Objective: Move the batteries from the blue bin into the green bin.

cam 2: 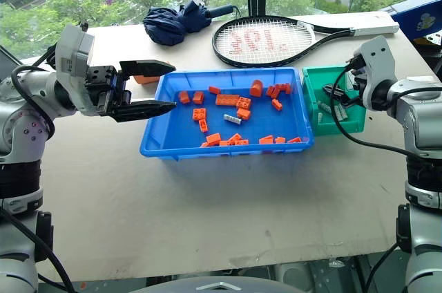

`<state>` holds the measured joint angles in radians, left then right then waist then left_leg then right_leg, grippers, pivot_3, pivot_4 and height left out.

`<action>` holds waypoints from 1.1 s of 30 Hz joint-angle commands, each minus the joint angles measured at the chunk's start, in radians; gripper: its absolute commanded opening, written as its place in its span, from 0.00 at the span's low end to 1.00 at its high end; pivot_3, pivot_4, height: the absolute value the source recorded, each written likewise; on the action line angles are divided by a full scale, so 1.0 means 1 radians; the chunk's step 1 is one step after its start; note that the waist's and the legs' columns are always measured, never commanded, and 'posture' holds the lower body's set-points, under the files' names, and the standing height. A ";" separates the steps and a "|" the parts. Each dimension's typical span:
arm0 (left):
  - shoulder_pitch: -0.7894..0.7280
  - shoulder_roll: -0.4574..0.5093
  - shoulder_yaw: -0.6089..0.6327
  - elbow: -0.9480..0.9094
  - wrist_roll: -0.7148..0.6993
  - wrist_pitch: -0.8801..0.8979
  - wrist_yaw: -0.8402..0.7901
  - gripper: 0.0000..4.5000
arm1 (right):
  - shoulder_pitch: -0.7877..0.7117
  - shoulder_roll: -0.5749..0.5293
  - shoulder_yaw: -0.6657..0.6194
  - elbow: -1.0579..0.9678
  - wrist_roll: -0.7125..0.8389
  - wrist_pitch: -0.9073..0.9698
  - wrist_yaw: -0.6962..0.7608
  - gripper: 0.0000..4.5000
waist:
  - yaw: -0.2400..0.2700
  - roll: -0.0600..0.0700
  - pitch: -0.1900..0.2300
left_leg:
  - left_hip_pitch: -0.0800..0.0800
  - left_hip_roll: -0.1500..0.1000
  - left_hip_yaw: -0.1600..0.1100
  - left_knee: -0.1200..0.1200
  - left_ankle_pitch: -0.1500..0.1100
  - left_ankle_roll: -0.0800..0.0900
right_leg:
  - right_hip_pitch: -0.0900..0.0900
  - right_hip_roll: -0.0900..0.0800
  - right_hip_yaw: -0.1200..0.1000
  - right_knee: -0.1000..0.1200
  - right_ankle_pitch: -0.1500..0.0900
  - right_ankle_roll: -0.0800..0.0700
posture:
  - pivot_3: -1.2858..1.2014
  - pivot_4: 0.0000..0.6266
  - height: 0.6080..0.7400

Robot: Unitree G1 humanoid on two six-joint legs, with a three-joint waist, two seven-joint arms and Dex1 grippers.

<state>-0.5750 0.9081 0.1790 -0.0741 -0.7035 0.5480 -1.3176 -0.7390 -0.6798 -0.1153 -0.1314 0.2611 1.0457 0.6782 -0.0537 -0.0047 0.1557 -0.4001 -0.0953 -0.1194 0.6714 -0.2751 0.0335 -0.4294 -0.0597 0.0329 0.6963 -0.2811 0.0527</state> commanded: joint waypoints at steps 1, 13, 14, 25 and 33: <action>0.046 0.049 0.057 -0.013 0.024 -0.037 -0.014 1.00 | -0.040 0.081 0.083 -0.098 0.074 0.035 0.012 0.97 | -0.005 0.000 0.000 | 0.000 0.000 0.000 0.000 0.000 0.000 | 0.000 0.000 0.000 0.000 0.000 0.000 | 0.52 0.24 1.00; 0.215 0.109 0.151 -0.057 0.039 -0.056 -0.001 1.00 | -0.093 0.361 0.410 0.070 0.025 -0.162 0.037 0.97 | 0.004 0.000 0.000 | -0.001 0.000 -0.001 0.001 0.000 0.000 | 0.000 -0.001 -0.002 -0.001 0.000 0.000 | 0.52 0.24 1.00; 0.227 0.112 0.160 -0.059 0.041 -0.056 0.005 1.00 | -0.108 0.385 0.434 0.121 0.009 -0.195 0.039 0.97 | 0.005 0.000 0.000 | -0.001 0.000 -0.001 0.001 0.000 0.000 | 0.000 0.000 -0.002 -0.001 0.000 0.000 | 0.52 0.24 1.00; 0.307 0.141 0.208 -0.090 0.065 -0.065 0.037 1.00 | -0.211 0.509 0.516 0.536 -0.143 -0.446 0.064 0.97 | -0.013 -0.001 0.000 | 0.000 -0.001 -0.003 0.000 0.000 0.000 | 0.000 -0.001 -0.004 -0.001 0.000 0.000 | 0.52 0.24 1.00; 0.316 0.143 0.211 -0.098 0.065 -0.067 0.043 1.00 | -0.207 0.508 0.544 0.595 -0.218 -0.495 0.118 0.31 | -0.018 -0.001 0.000 | 0.000 -0.001 -0.003 0.000 0.000 0.000 | 0.000 -0.001 -0.004 0.000 0.000 0.000 | 0.52 0.24 1.00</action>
<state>-0.2558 1.0315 0.3501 -0.1456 -0.6322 0.4937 -1.2806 -0.9421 -0.1695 0.4048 0.4740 0.0631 0.5646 0.7616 -0.0716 -0.0054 0.1553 -0.4001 -0.0959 -0.1221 0.6713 -0.2749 0.0331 -0.4294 -0.0603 0.0289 0.6958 -0.2811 0.0526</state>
